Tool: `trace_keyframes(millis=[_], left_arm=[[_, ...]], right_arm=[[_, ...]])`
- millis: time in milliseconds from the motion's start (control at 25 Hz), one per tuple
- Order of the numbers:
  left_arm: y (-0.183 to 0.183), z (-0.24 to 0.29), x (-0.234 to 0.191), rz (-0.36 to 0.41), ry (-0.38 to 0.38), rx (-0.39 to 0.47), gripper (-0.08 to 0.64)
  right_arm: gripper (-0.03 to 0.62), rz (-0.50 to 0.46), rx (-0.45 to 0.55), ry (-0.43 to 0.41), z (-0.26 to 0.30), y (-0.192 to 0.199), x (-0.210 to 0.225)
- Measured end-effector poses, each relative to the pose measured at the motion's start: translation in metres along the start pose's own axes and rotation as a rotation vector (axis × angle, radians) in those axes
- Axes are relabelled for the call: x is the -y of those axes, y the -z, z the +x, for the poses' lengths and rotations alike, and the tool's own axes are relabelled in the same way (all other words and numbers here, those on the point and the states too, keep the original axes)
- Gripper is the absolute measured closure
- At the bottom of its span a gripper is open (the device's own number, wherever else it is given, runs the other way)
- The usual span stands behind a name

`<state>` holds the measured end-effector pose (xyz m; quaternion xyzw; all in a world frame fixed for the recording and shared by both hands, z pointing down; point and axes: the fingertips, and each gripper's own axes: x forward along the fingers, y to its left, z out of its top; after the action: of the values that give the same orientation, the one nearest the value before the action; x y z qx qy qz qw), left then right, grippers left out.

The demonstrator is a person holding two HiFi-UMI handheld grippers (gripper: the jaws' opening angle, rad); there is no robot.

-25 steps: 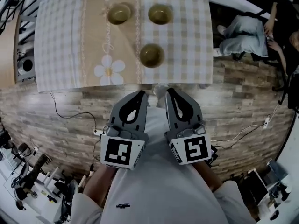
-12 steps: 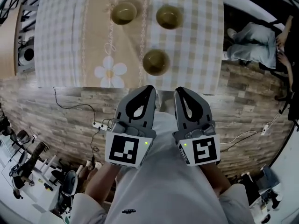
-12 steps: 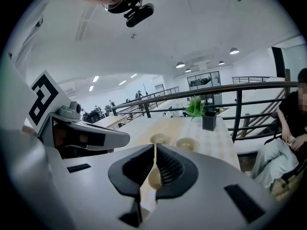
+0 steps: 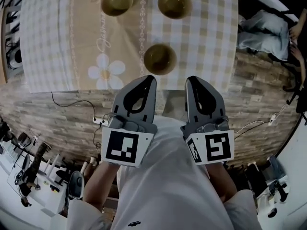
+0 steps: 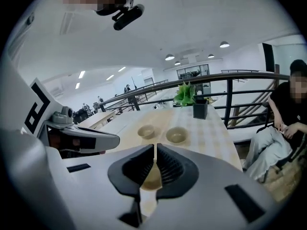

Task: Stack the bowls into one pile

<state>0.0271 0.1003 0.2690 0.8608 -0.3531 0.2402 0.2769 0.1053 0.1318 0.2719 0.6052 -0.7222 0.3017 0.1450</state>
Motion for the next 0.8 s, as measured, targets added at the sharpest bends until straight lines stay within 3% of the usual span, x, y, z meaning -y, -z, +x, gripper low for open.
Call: trace_keyframes(millis=[360,600,640,720,800], left_arm=[[0.042,0.025,-0.044,0.006,0.021,-0.137,0.54],[0.069,0.048,-0.06,-0.038,0.044,-0.197,0.538],[0.075,0.051,-0.061,-0.048,0.053,-0.21,0.529],[0.085,0.057,-0.063,-0.061,0.064,-0.234,0.433],[0.092,0.062,-0.069,-0.071,0.055,-0.247,0.433]], right_arm=[[0.552,0.071,-0.072,0.017,0.041,0.033,0.011],[0.552,0.174,-0.14,0.05,0.066,0.063,0.016],[0.552,0.182,-0.148,0.065,0.068,0.067,0.017],[0.552,0.192,-0.161,0.092,0.073,0.076,0.02],[0.551,0.203,-0.173,0.109,0.079,0.085,0.024]])
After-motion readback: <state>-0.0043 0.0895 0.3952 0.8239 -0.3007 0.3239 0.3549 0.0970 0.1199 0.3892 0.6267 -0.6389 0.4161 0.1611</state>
